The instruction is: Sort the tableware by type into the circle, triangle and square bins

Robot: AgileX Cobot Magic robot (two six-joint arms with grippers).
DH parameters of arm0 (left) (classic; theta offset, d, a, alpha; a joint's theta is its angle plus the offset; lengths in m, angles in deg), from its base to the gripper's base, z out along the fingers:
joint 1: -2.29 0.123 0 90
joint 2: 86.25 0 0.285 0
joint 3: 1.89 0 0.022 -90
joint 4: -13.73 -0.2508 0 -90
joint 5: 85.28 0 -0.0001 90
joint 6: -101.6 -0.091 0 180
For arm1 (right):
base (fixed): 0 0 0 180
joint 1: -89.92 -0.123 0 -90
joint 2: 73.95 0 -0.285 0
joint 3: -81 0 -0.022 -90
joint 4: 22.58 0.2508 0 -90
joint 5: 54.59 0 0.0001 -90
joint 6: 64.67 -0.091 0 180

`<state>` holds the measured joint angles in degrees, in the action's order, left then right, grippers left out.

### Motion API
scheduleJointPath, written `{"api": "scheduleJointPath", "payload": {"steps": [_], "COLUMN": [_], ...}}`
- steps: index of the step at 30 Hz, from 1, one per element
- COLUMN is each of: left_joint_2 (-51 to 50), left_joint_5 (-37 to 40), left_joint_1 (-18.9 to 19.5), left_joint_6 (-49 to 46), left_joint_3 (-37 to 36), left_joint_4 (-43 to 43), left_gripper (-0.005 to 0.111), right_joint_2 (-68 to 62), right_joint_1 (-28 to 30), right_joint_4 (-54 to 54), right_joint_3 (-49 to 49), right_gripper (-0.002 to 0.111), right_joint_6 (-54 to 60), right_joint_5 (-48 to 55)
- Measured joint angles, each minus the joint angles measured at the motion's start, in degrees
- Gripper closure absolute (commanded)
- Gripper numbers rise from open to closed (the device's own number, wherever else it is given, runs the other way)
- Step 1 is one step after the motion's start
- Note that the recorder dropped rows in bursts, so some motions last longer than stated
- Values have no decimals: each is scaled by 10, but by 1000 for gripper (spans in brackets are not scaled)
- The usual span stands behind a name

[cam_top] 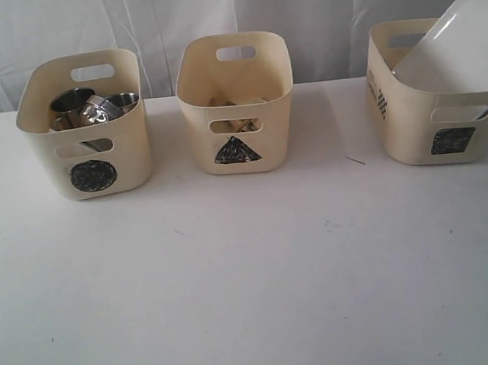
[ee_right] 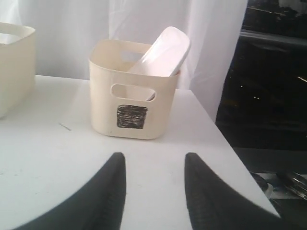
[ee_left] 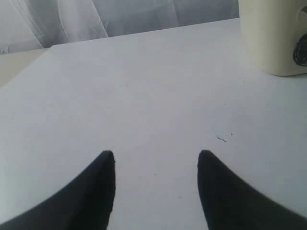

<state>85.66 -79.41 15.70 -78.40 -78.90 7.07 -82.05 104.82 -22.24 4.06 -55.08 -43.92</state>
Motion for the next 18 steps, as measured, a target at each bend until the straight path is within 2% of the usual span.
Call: {"api": "scheduleJointPath", "payload": {"steps": [10,18], "left_joint_2": [0,0], "left_joint_5": [0,0], "left_joint_1": [0,0], "left_joint_6": [0,0], "left_joint_3": [0,0], "left_joint_4": [0,0], "left_gripper": [50,50], "right_joint_2": [0,0], "right_joint_1": [-107,-128], "right_joint_4": [-3,-3], "right_joint_3": [0,0], "right_gripper": [70,70], "right_joint_6": [-47,-55], "right_joint_5": [0,0]}}
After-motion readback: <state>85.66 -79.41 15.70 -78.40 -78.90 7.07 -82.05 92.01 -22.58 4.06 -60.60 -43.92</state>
